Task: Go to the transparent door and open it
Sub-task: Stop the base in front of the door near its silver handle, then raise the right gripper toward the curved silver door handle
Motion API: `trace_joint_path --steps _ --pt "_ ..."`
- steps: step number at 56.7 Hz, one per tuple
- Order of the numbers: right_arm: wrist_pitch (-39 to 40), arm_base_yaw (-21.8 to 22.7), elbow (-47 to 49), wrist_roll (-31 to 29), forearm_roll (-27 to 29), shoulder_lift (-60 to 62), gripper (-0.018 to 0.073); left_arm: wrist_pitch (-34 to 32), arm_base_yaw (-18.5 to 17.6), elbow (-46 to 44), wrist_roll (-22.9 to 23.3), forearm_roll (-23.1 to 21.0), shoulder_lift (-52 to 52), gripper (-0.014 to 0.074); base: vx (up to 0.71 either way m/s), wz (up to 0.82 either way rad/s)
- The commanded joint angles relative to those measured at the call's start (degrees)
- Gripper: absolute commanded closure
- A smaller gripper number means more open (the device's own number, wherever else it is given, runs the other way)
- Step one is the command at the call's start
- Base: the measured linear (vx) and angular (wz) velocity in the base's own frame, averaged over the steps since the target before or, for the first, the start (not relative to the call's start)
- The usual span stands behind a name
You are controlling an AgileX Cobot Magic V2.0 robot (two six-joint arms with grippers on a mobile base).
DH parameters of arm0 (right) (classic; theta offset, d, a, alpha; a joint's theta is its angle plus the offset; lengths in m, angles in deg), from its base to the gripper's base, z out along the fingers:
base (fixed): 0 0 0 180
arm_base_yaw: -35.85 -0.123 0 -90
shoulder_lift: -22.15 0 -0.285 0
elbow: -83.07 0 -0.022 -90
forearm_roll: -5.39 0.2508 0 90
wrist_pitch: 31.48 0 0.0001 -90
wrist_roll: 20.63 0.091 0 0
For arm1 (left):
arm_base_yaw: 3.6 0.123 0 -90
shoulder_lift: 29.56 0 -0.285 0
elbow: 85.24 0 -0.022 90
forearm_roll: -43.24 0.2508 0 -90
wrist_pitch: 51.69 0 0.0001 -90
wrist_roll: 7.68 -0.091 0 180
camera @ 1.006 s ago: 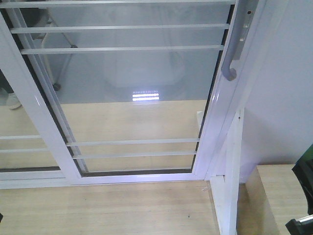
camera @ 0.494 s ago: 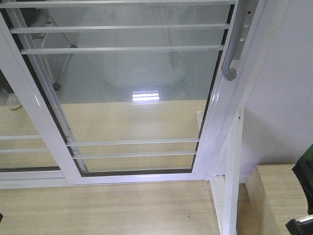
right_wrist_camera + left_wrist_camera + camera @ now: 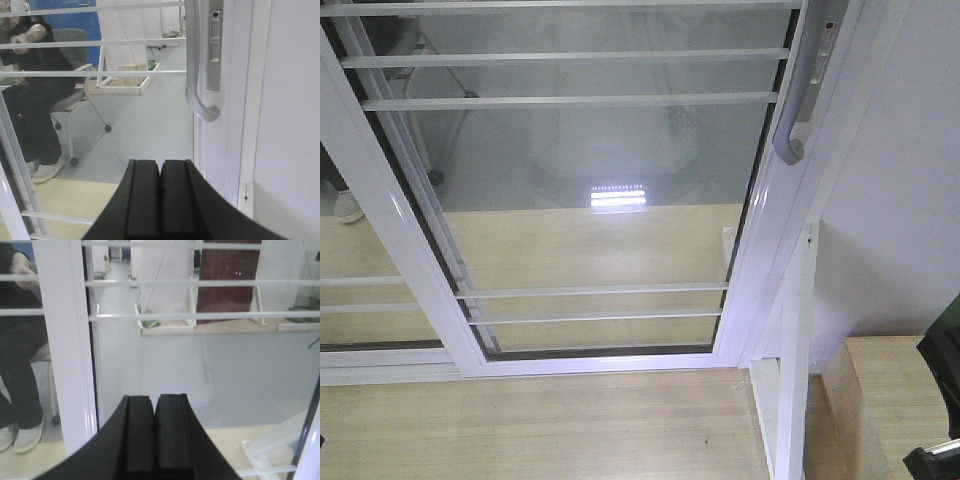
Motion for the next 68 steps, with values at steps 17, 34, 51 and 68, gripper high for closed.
trace_joint_path --steps 17,34,51,68 --pt "12.05 0.18 0.30 -0.12 -2.05 -0.34 0.0558 -14.05 -0.28 0.11 -0.08 -0.48 -0.83 0.0594 0.00 0.00" --pt "5.37 0.18 10.60 -0.14 -4.66 -4.61 0.0558 -5.45 -0.28 -12.56 -0.02 -0.40 5.62 0.0594 0.00 0.00" --pt "4.68 0.18 26.05 -0.21 -5.78 -25.55 0.0558 -6.96 -0.28 -29.80 -0.07 -0.40 32.16 0.0594 0.00 0.00" --pt "10.40 0.18 35.21 -0.21 -9.35 -43.46 0.0558 -13.24 -0.28 -41.16 -0.07 -0.40 50.13 0.0594 0.00 0.00"
